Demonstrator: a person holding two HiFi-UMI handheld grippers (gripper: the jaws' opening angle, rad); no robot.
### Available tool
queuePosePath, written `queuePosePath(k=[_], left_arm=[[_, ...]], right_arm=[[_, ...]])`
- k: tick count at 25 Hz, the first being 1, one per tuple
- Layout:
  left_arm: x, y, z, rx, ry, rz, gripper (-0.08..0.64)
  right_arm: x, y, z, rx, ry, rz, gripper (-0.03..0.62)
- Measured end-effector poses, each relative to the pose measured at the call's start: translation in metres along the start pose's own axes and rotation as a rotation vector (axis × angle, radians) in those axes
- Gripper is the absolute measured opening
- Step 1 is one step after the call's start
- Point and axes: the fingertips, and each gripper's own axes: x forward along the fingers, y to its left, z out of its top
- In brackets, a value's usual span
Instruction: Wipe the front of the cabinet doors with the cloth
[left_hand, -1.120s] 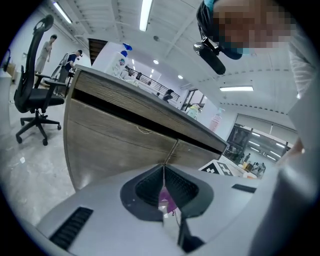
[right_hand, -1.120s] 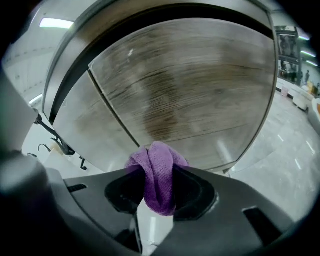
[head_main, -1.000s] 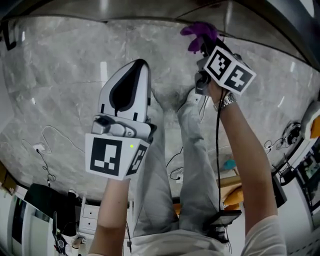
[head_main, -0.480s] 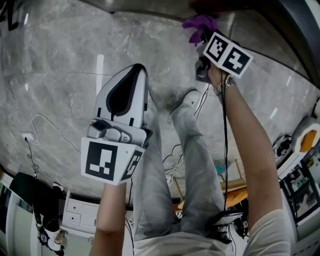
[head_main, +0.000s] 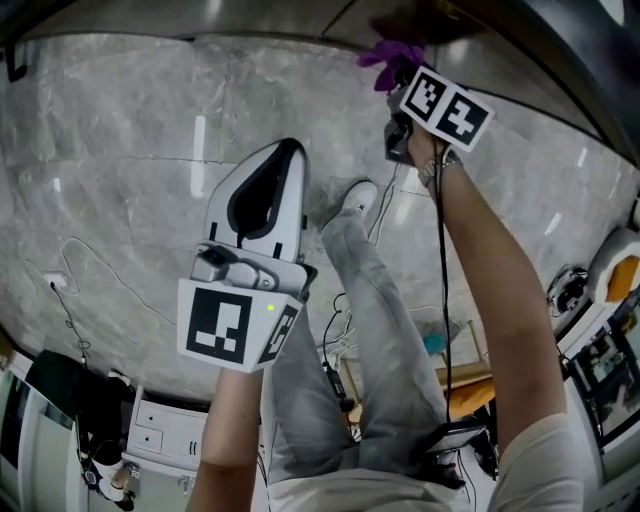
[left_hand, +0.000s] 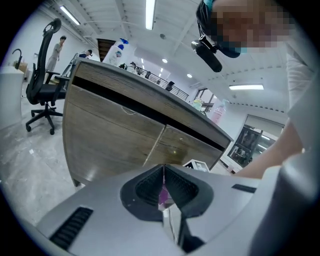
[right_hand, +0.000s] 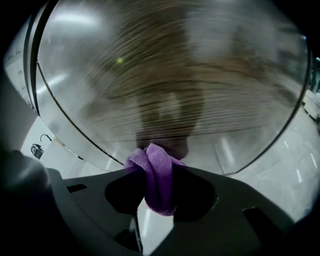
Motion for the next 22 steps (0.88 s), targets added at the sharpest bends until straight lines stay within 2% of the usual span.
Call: queuePosePath(k=[11,15,22], left_arm=[[0.073,-0.101,-0.02,0.047,0.054,-0.121,0.017],[0.08,-0.107,-0.026,0.058,0.091,-0.156,0.017],[0.084,-0.109,-0.019,0.079,0.107,-0.208,0.017]], right_arm=[[-0.038,-0.163,0.005,-0.043,0.039,-0.089,0.138],[-0.053,-0.202,0.01,-0.049,0.003,-0.169,0.138],[-0.088,-0.237,0.003,0.067,-0.093,-0.281,0.138]])
